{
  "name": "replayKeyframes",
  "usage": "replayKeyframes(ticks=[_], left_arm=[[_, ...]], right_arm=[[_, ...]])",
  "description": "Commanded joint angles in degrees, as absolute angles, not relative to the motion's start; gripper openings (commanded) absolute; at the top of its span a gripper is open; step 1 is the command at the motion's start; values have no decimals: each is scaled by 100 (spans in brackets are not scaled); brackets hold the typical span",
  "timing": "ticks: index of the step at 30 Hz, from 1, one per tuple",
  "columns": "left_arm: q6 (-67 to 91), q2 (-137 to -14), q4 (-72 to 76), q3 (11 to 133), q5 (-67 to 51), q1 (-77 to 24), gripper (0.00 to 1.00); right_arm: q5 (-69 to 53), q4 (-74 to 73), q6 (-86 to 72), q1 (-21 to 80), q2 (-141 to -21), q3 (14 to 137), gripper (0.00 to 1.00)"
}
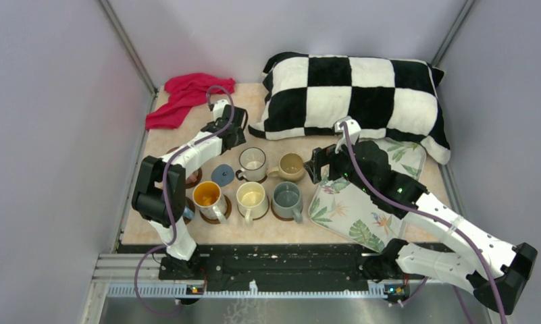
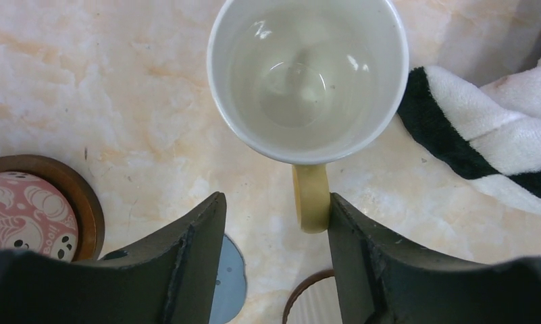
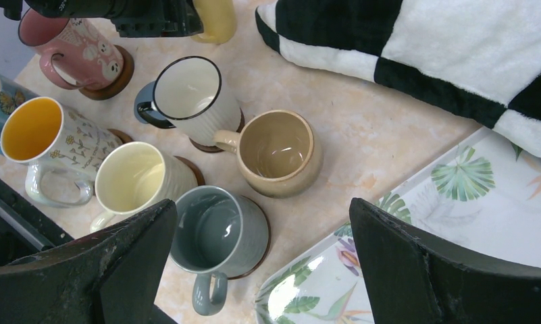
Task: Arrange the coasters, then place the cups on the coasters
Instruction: Pick up the cup at the center of the board.
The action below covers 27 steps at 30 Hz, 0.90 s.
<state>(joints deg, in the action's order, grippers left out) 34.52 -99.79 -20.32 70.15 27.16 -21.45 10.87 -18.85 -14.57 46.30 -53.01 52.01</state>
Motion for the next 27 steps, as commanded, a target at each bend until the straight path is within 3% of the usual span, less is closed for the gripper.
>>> replayKeyframes(ticks=[1,22,27], left_arm=[[3020,-9892,-1739,7062,2510,-2127,61],[2679,-10373,-1287,7304,2427,-2120,39],[2531,-10267,-1175,7220,2436,-2125,15]], right_arm=[[1080,-1679,-1443,4579,-5238,5238,99],[1169,-1696,-1428,4579,-5112,5239,99],[1193,-1659,-1416,4579,-5076,5211,99]])
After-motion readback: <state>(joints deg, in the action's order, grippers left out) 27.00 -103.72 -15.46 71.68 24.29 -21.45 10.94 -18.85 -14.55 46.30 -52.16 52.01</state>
